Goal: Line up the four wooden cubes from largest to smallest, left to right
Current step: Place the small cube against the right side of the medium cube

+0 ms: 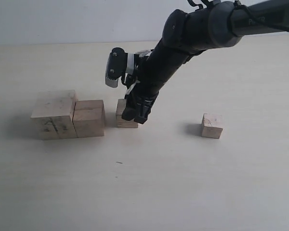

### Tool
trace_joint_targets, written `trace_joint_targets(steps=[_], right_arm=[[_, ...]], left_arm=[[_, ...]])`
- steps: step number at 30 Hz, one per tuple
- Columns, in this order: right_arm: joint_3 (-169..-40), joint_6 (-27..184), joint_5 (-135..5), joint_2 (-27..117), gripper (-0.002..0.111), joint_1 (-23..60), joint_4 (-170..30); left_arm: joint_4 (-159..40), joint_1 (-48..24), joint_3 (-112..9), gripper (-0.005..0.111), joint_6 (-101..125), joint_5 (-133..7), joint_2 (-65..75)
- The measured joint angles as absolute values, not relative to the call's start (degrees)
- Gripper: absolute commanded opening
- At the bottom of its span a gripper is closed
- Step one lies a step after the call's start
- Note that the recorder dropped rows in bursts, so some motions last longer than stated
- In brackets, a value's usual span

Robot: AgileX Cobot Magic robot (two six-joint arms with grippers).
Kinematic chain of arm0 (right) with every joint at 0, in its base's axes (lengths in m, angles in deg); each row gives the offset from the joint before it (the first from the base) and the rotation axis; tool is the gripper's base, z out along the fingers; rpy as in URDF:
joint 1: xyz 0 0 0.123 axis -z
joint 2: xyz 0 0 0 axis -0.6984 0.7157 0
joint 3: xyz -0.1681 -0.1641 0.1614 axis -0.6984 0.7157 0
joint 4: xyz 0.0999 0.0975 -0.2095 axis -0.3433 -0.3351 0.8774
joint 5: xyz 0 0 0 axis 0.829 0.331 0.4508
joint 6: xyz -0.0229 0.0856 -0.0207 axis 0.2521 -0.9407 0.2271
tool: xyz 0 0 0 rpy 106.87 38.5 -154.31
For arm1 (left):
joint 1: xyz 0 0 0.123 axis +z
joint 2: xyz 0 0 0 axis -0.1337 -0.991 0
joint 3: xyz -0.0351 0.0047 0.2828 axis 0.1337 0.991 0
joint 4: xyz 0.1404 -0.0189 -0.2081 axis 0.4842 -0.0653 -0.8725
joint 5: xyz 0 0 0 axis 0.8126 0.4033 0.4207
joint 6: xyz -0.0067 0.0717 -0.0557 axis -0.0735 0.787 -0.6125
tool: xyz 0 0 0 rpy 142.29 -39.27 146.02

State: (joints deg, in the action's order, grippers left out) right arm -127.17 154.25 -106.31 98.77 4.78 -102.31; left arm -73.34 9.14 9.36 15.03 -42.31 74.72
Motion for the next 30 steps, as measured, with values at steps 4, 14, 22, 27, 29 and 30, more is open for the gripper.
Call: trace_joint_targets(steps=[4,14,22,27,29,30], right_arm=[[-129.0,156.3,-108.2,99.9,0.0,4.1,-103.0],[-130.2,161.5,-110.5,101.1,0.0,3.1,-106.9],[-130.2,165.3,-110.8,101.4,0.0,2.8,-109.7],[-130.2,165.5,-110.5,101.4,0.0,2.8,-110.0],[-130.2,165.5,-110.4,101.4,0.0,2.8,-110.1],[-130.2,165.3,-110.3,101.4,0.0,2.8,-110.1]], left_arm=[[-73.3,9.1,9.4,0.0,15.0,-42.3,74.7],[-73.3,9.1,9.4,0.0,15.0,-42.3,74.7],[-73.3,9.1,9.4,0.0,15.0,-42.3,74.7],[-73.3,9.1,9.4,0.0,15.0,-42.3,74.7],[-73.3,9.1,9.4,0.0,15.0,-42.3,74.7],[-73.3,9.1,9.4,0.0,15.0,-42.3,74.7]])
